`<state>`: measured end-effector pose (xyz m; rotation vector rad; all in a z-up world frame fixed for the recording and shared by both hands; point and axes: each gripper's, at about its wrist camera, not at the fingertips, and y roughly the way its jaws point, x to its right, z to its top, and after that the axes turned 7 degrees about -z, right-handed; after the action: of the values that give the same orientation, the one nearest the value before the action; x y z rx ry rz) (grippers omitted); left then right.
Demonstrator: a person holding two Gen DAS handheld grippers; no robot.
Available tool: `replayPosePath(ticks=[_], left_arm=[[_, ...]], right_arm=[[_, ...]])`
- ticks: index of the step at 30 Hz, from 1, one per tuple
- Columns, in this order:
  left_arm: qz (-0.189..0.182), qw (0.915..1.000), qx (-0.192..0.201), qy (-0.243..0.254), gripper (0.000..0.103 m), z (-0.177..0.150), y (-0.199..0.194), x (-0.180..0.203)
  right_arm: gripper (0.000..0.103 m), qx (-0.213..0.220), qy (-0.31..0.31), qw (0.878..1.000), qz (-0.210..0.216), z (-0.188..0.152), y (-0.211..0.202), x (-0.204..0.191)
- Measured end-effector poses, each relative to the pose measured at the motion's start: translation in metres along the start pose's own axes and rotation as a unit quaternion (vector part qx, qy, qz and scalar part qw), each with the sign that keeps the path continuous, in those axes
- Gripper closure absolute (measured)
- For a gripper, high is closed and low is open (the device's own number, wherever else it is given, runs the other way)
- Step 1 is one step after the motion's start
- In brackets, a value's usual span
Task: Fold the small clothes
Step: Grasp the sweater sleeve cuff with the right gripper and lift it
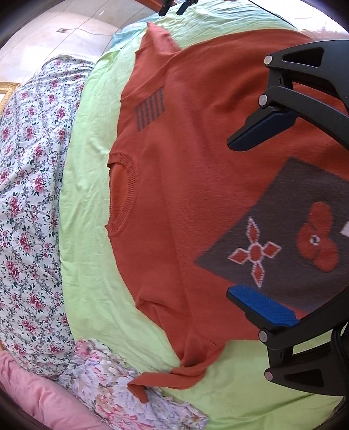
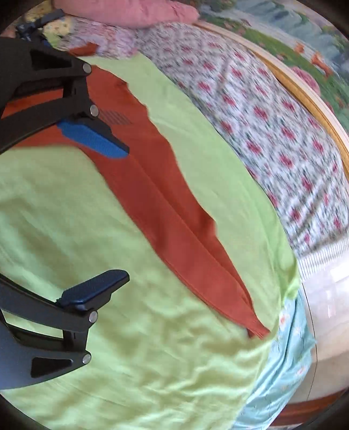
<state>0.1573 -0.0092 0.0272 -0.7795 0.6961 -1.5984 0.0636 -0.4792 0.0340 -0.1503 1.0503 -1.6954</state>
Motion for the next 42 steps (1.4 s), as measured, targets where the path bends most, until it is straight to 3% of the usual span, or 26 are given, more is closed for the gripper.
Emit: replayPosePath(ticks=[2,4,13,15,16,17,18,22,26,30,37,42], left_arm=[[0.000,1.0000,-0.004,0.002,0.003,0.004,0.006,0.004],[0.003,0.9999,-0.012,0.006,0.003,0.006,0.013,0.008],[0.018,0.9983,-0.054,0.014,0.003,0.009,0.047,0.022],[0.019,0.9980,-0.060,0.009,0.003,0.012,0.052,0.022],[0.019,0.9979,-0.061,0.007,0.003,0.013,0.055,0.022],[0.019,0.9979,-0.061,0.007,0.003,0.013,0.056,0.021],[0.019,0.9980,-0.060,0.007,0.003,0.014,0.057,0.021],[0.016,0.9978,-0.064,0.005,0.003,0.013,0.064,0.017],[0.003,0.9985,-0.053,-0.007,0.003,0.013,0.059,0.011],[-0.002,0.9991,-0.041,-0.010,0.003,0.007,0.047,0.006],[-0.016,0.9987,-0.021,-0.043,0.003,-0.003,0.023,-0.021],[-0.029,0.9967,-0.009,-0.075,0.003,-0.010,0.008,-0.047]], right_arm=[[0.032,-0.008,0.036,0.999,-0.008,0.027,0.014,0.024],[0.035,-0.007,0.062,0.998,-0.018,0.051,0.026,0.045],[0.039,-0.001,0.137,0.985,-0.106,0.145,0.091,0.129],[0.057,-0.002,0.145,0.983,-0.116,0.157,0.102,0.141],[0.078,-0.007,0.144,0.983,-0.118,0.160,0.107,0.143],[0.087,-0.008,0.140,0.983,-0.120,0.161,0.109,0.141],[0.088,-0.003,0.133,0.984,-0.118,0.163,0.108,0.136],[0.092,0.024,0.069,0.993,-0.092,0.162,0.092,0.092],[0.092,0.016,0.017,1.000,-0.021,0.149,0.078,0.029],[0.093,-0.007,-0.023,0.998,0.065,0.118,0.064,-0.046],[0.093,-0.094,-0.076,0.967,0.223,0.028,0.070,-0.189],[0.093,-0.157,-0.095,0.943,0.279,-0.026,0.095,-0.264]])
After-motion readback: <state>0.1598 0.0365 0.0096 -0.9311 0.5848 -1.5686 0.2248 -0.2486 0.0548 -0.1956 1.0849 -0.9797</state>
